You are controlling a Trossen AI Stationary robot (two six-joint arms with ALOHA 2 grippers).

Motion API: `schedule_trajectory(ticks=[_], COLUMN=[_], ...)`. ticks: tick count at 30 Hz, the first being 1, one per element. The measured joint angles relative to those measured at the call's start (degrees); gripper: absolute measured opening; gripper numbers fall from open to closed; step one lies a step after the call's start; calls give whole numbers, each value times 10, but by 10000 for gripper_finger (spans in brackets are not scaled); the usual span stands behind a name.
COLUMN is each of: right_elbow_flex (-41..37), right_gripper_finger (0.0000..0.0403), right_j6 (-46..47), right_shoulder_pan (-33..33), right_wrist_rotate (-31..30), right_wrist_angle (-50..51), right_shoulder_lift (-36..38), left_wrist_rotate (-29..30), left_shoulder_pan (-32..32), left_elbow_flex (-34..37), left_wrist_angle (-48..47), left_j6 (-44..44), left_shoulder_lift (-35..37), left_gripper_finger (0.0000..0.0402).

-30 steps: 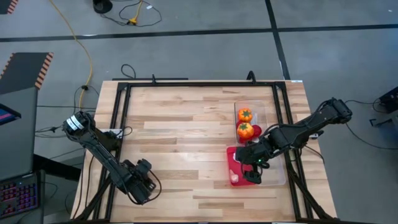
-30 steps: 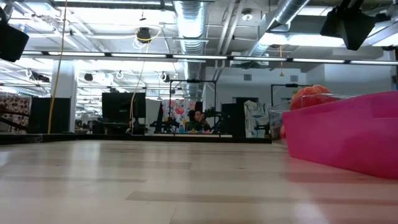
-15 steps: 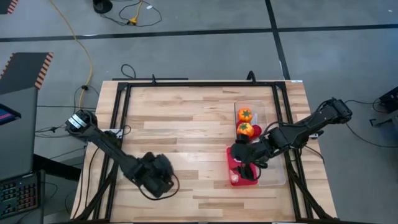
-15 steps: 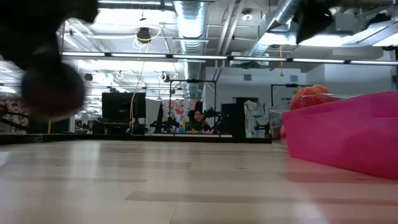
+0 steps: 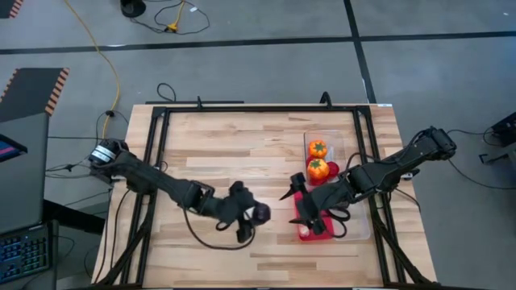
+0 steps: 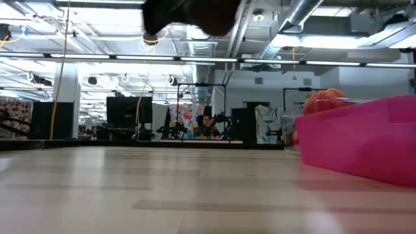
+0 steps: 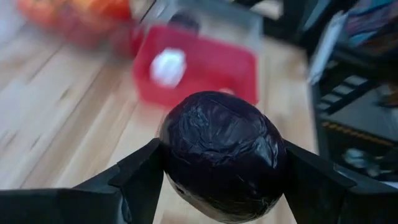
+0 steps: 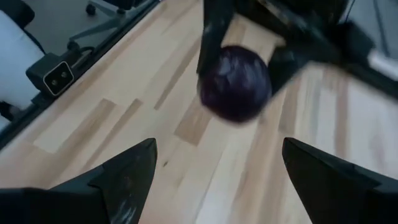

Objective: Sort produce into baskets
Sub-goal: Put the plum into the bottom transparent bin

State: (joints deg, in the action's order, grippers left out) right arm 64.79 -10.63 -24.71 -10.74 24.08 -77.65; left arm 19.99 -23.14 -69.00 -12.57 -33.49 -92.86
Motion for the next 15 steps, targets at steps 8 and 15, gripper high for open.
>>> schedule_trajectory(ticks=[8,15], right_elbow_flex=[0,0], right_gripper_finger=[375,375], right_j6=[-101,-137], right_shoulder_pan=[0,4], right_wrist_rotate=[0,-1], right_wrist_angle=[-61,-91], right_shoulder_lift=[0,0], left_wrist_rotate=[-90,-121], left_shoulder_pan=[50,64], left_elbow_flex=[-8,-8], left_wrist_angle=[106,141], left_j6=[76,119], left_shoulder_lift=[0,0], left_gripper_finger=[264,264])
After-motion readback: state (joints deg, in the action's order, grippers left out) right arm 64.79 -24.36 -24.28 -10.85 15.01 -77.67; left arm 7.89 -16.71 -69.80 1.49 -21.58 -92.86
